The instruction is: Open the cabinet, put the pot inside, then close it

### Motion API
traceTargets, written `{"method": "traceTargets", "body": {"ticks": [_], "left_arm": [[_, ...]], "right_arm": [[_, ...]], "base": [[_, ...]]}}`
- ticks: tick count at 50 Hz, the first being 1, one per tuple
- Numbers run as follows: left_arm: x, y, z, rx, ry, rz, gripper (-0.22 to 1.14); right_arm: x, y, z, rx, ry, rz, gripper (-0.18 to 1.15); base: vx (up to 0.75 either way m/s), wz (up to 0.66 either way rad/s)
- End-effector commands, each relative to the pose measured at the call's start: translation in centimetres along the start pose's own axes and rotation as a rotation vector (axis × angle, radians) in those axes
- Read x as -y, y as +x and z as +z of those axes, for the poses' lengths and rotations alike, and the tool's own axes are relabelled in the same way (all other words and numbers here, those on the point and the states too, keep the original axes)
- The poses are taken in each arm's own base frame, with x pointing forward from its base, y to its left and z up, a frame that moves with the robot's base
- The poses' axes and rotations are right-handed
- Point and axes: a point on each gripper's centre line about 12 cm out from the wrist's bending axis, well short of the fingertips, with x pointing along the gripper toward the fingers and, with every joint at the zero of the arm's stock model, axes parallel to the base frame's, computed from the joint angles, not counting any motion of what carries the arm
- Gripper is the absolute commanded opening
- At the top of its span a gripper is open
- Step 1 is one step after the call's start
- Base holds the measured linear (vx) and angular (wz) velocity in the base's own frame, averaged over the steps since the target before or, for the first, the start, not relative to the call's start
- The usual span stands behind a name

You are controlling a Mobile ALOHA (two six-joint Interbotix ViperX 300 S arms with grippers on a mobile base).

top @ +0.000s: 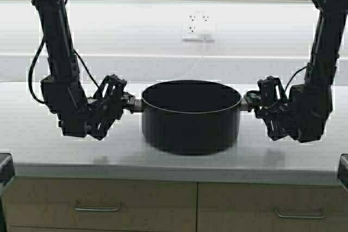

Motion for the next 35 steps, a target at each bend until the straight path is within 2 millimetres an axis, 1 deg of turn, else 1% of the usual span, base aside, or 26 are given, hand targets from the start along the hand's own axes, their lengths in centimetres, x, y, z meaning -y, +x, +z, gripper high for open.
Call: {"method": "traceTargets", "body": {"ticks": [1,12,15,19,27,34,35], "left_arm": [[2.9,-1.0,0.8,0.020,0.028,-0.081,0.02],[5.7,-5.1,0.0,-0.019,0.035,-0.126,0.02],[6.5,-6.3,-0.4,-0.040,0.037,-0.132,0.02],[7.5,-7.7,-0.3,-0.050,0.038,-0.137,0.02],[9.4,-10.6,1.0,-0.047,0.042,-0.122,0.02],[12.2,-12.4,2.9,-0.026,0.034,-0.159,0.03],[12.9,-12.7,3.2,-0.019,0.031,-0.174,0.03]], "right_arm": [[-4.0,-0.1,0.4,0.016,-0.029,0.120,0.07],[-6.4,-3.7,-1.8,-0.029,-0.024,0.131,0.07],[-7.4,-4.7,-2.4,-0.046,-0.022,0.135,0.07],[-8.6,-5.9,-2.9,-0.055,-0.017,0.127,0.07],[-11.6,-8.0,-3.5,-0.078,-0.016,0.131,0.07],[-14.8,-9.3,-3.5,-0.074,-0.021,0.164,0.07],[-15.2,-9.5,-3.3,-0.066,-0.021,0.169,0.08]], "base": [[0.00,0.00],[0.00,0.00],[0.00,0.00],[0.00,0.00],[0.00,0.00],[0.00,0.00],[0.00,0.00]]}}
